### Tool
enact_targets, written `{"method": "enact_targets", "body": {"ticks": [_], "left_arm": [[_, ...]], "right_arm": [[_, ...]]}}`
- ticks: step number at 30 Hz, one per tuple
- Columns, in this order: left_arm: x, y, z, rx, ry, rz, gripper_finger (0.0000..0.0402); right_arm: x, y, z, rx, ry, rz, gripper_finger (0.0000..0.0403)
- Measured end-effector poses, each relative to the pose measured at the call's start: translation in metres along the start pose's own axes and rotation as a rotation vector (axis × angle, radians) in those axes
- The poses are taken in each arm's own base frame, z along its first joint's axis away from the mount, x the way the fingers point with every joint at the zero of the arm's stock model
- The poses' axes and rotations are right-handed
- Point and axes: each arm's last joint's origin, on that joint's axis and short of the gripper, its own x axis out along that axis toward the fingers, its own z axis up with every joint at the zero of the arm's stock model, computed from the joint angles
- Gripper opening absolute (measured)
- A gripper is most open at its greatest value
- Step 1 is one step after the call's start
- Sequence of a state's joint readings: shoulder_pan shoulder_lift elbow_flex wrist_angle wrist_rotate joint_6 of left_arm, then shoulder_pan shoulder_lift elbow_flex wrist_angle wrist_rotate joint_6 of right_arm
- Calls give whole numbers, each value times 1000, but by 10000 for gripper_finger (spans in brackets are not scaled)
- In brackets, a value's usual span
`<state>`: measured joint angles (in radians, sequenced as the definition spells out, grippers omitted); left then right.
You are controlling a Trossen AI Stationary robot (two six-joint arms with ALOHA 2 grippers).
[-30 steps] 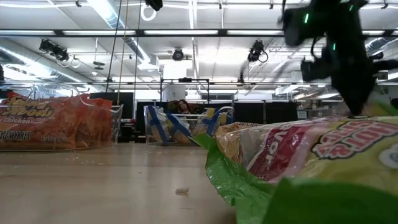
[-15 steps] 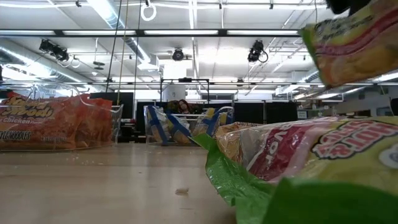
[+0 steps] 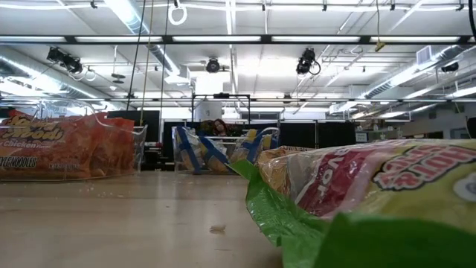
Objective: Sort Maruchan noodles
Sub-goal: Put the green noodles into the right transparent bin
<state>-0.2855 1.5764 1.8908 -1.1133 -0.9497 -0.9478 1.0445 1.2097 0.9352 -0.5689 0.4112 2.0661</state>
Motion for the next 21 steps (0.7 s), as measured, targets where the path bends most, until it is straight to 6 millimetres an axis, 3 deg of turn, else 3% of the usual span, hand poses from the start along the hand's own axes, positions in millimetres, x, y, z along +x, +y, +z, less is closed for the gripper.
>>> {"method": "enact_targets", "body": {"ticks": [11, 21], "left_arm": [[1, 0, 0, -4, 2, 1, 116], [0, -2, -2, -5, 69, -48, 116]], "right_arm": [[44, -20, -26, 24, -87, -86, 5], [74, -26, -21, 21, -239, -96, 6]]}}
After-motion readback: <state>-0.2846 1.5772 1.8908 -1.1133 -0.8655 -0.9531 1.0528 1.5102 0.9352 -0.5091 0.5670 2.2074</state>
